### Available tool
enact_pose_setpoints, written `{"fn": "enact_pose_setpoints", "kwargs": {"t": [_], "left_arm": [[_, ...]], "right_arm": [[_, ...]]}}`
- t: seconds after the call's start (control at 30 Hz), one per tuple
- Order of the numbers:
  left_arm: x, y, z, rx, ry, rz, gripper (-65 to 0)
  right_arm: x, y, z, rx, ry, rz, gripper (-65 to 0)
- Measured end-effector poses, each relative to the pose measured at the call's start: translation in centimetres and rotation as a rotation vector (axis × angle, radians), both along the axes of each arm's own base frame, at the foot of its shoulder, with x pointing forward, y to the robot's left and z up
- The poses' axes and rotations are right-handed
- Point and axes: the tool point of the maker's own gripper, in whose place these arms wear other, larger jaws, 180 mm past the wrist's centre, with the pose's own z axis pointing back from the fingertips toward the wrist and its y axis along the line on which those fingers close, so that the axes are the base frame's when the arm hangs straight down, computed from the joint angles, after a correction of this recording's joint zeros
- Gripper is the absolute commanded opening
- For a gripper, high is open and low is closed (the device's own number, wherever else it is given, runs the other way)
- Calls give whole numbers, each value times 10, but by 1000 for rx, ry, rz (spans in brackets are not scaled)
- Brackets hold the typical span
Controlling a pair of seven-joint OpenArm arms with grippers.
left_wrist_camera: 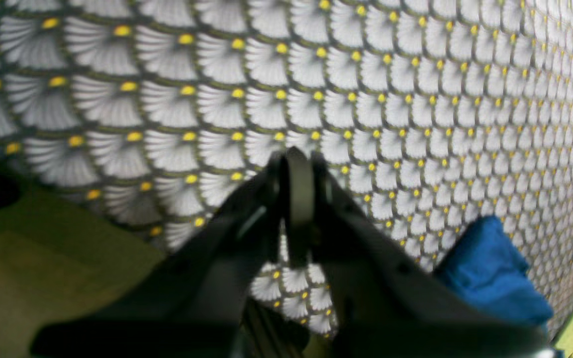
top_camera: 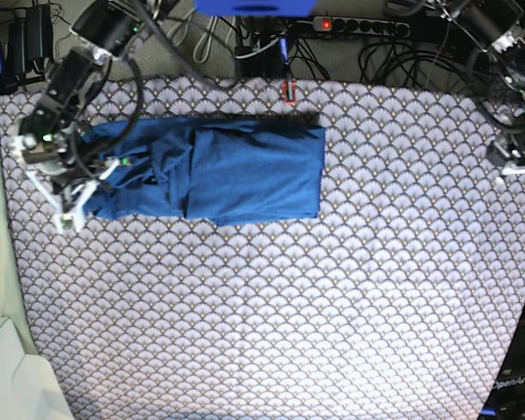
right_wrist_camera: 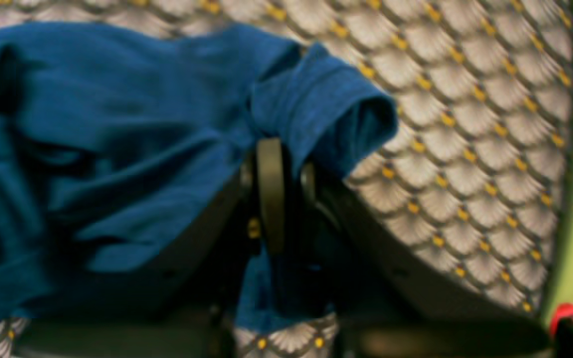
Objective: Fold the T-shirt properly
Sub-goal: 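Lift the grasped end with the right gripper and fold it over the strip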
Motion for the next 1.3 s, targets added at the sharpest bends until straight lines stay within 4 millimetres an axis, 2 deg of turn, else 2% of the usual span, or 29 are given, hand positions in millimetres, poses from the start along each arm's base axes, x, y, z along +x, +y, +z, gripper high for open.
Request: {"fn": "enact_pose_setpoints", "kwargs": {"t": [0.1,0.27,0.4,0.57,0.8,1.0,1.2,1.3], "left_arm": [[-4,8,2,6,-5,29,-648],[-8,7,-1,6,5,27,-648],[-21,11,-10,31,32,38,-648],[-19,15,-9,50,11,47,-648],[-19,15,-8,51,12,47,-648],[-19,15,-8,52,13,47,-648],[-20,15,-9,54,16,48,-648],[-19,15,-8,53,13,48,-648]], "right_arm": [[-4,9,-6,22,18,0,-650],[-4,13,-5,27,15,3,-650],[3,17,9,-3,-18,25,-650],[13,47,25,-21,-67,135,-650],[22,71,30,-25,-82,217,-650],[30,113,36,-20,-107,351,-650],[22,155,33,-7,-105,487,-650],[15,180,39,79,-151,536,-650]]}}
